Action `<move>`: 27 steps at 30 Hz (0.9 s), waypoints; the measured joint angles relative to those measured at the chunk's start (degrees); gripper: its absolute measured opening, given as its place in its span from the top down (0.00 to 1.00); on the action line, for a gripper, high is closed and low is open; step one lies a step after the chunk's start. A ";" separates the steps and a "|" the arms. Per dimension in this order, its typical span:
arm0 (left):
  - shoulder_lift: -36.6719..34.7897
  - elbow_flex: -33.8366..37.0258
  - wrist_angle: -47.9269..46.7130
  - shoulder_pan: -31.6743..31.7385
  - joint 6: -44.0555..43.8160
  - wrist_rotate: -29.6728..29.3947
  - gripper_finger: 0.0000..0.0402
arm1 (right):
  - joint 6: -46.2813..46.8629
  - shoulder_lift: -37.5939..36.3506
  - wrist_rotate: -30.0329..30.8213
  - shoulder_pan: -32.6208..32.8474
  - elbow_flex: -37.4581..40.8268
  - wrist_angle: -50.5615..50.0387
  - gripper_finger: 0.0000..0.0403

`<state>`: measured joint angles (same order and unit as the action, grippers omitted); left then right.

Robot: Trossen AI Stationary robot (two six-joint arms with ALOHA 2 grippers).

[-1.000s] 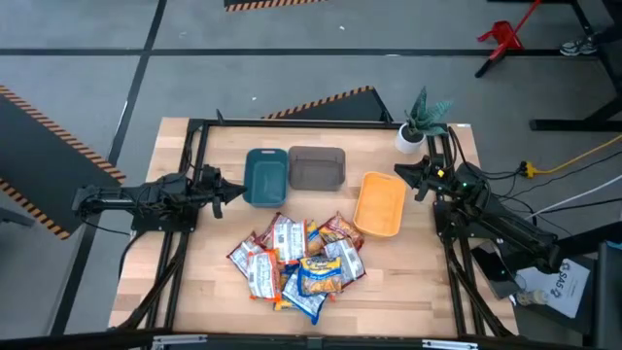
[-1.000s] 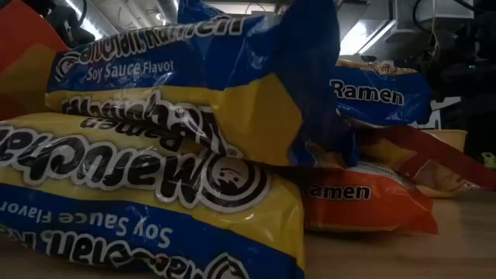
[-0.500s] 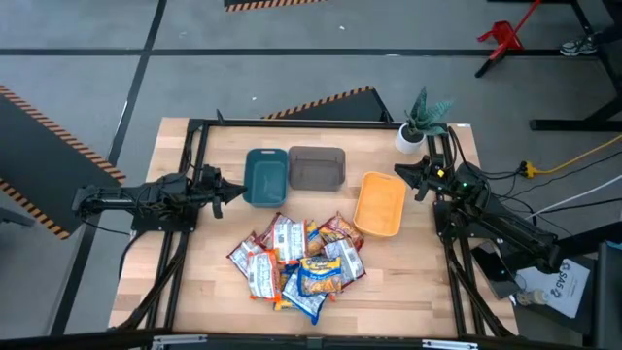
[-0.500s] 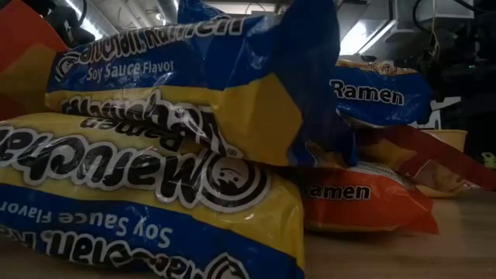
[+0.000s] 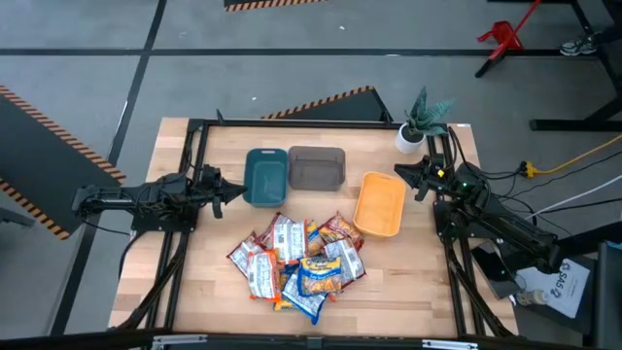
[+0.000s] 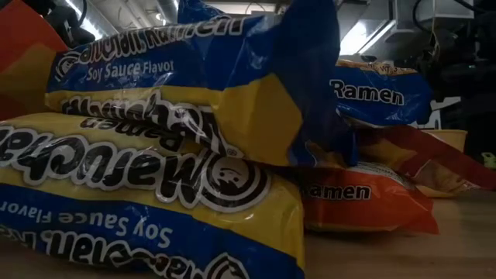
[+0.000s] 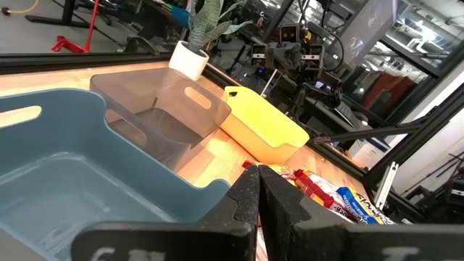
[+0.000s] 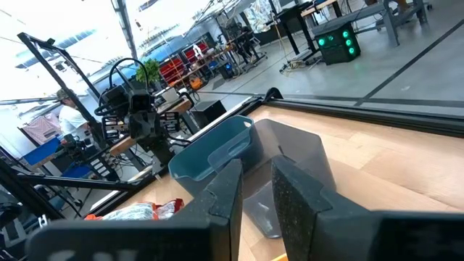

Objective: Sort Maruchan noodles

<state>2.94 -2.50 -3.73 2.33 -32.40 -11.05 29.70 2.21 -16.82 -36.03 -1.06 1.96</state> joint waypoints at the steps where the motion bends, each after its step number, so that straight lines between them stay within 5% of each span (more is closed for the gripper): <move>1: 0.02 0.00 -0.02 0.00 0.00 0.00 1.00 | 0.00 0.01 0.65 0.01 0.05 0.28 0.84; 13: 0.00 0.00 0.57 0.02 -0.02 -1.52 1.00 | 1.83 -0.03 3.87 0.02 0.16 1.11 0.84; 27: 0.02 -0.01 1.23 0.02 -7.41 -15.44 1.00 | 4.90 -0.03 8.34 0.02 0.11 0.92 0.84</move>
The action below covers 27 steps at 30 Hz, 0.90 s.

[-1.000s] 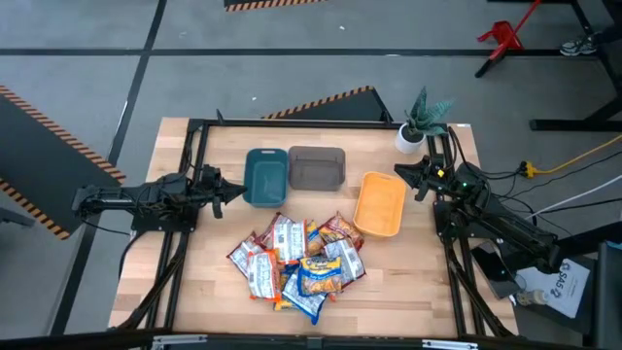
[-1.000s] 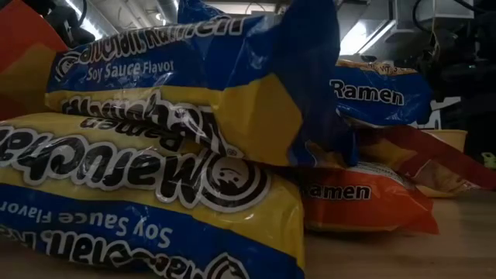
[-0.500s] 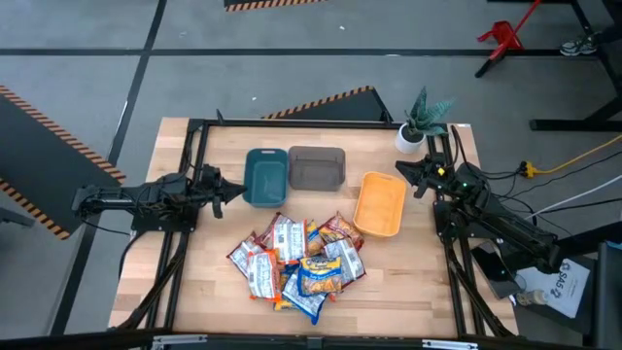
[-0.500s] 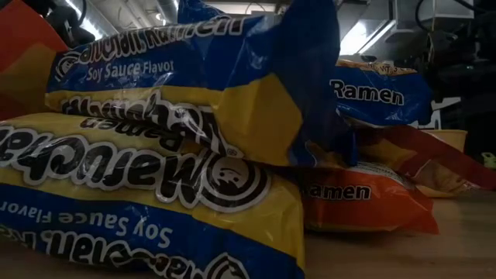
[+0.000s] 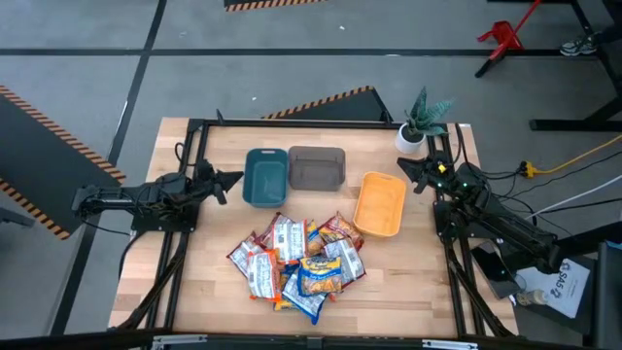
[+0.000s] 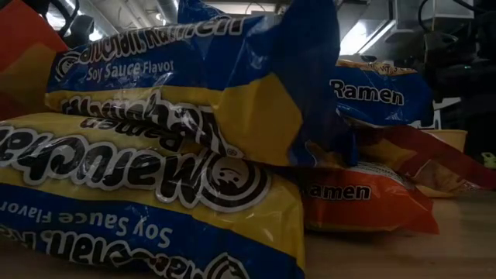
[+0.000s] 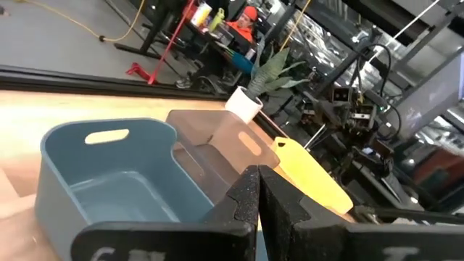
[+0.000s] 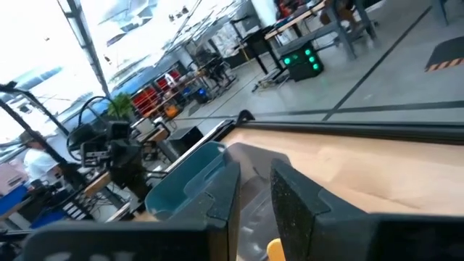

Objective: Sort Maruchan noodles
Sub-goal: Put the orange noodle pack into the blue bin

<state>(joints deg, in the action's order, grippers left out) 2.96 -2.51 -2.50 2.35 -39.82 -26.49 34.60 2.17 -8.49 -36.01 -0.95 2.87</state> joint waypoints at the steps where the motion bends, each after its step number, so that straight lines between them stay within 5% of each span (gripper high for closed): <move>1: 0.00 0.01 0.06 0.00 -0.08 0.00 1.00 | 0.03 0.00 0.26 0.00 0.00 0.00 0.84; 6: 0.01 0.01 3.83 0.00 -0.41 -0.16 1.00 | 0.21 0.00 0.41 0.00 -0.02 0.31 0.84; 14: 0.24 -1.70 27.10 0.00 1.19 0.90 0.92 | 2.67 -0.02 0.43 0.00 -0.11 10.84 0.84; 21: 6.58 -14.94 27.64 0.00 12.31 3.88 0.80 | 2.63 0.15 4.09 0.00 -2.69 21.74 0.82; 27: 17.95 -29.85 18.52 -0.02 14.48 10.85 0.73 | 0.39 4.39 3.80 0.00 -13.01 21.48 0.62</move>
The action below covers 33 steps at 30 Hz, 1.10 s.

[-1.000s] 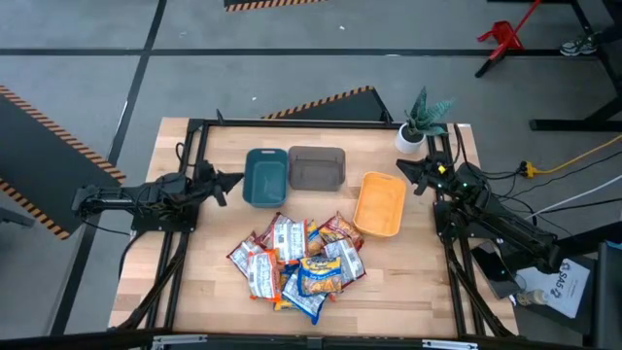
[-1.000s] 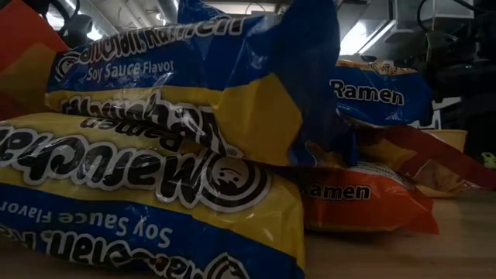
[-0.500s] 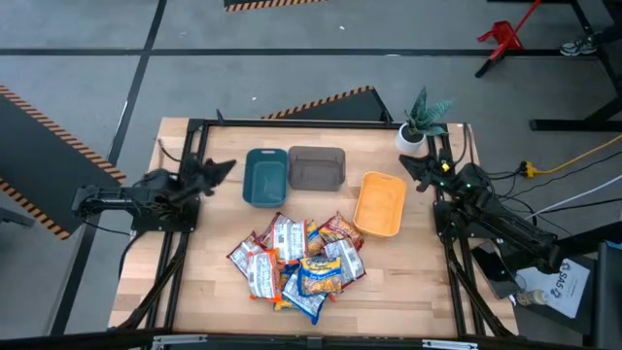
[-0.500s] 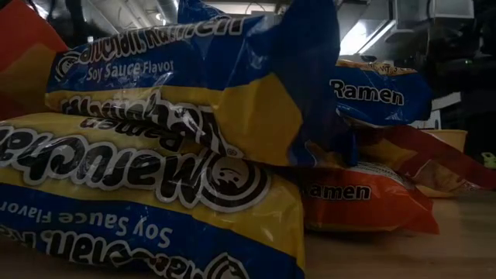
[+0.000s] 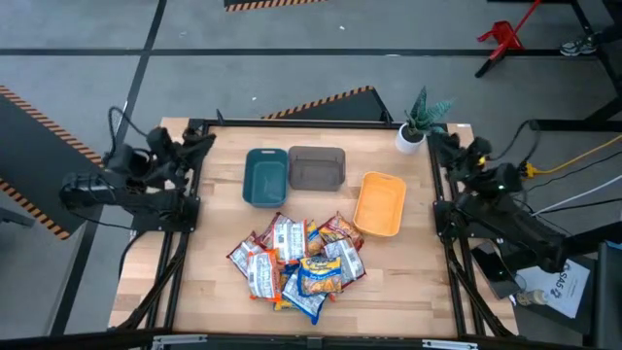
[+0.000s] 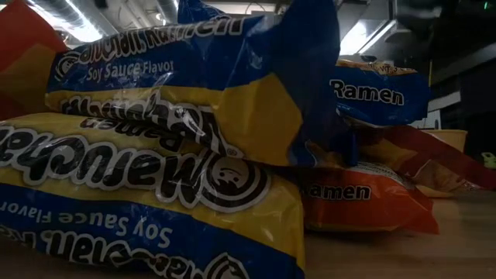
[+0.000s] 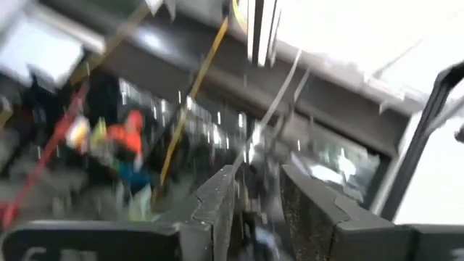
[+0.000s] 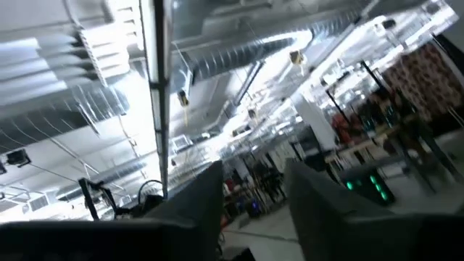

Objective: Sort Maruchan noodles
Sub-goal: Put the orange noodle pack into the blue bin

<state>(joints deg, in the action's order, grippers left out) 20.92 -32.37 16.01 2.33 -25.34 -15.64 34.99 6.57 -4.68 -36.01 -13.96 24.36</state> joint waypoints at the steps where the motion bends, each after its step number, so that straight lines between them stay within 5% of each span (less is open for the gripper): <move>1: 2.09 -2.74 -3.55 0.00 -1.45 1.20 0.72 | -0.85 1.33 -0.54 0.00 -2.11 -0.40 0.58; 7: 14.00 -18.40 -30.26 0.02 -8.91 12.35 0.72 | -2.46 12.93 -9.20 0.00 -17.21 -7.79 0.36; 14: 23.25 -26.29 -53.34 -1.78 -7.55 26.08 0.70 | -4.03 28.77 -23.59 0.03 -32.05 -32.46 0.31; 22: 30.74 -23.13 -56.44 -7.15 6.14 27.99 0.70 | -5.89 43.24 -35.55 0.42 -34.14 -43.35 0.30; 29: 36.60 -19.42 -56.57 -8.97 9.09 30.29 0.70 | -11.37 47.75 -33.53 5.22 -34.16 -45.15 0.30; 33: 38.58 -19.42 -55.38 -8.22 5.05 31.16 0.70 | -13.56 47.91 -30.63 6.92 -34.14 -36.35 0.30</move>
<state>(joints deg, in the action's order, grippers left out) 59.50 -51.79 -39.37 -5.89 -20.29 15.52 21.44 54.48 -35.31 -29.09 -48.10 -11.99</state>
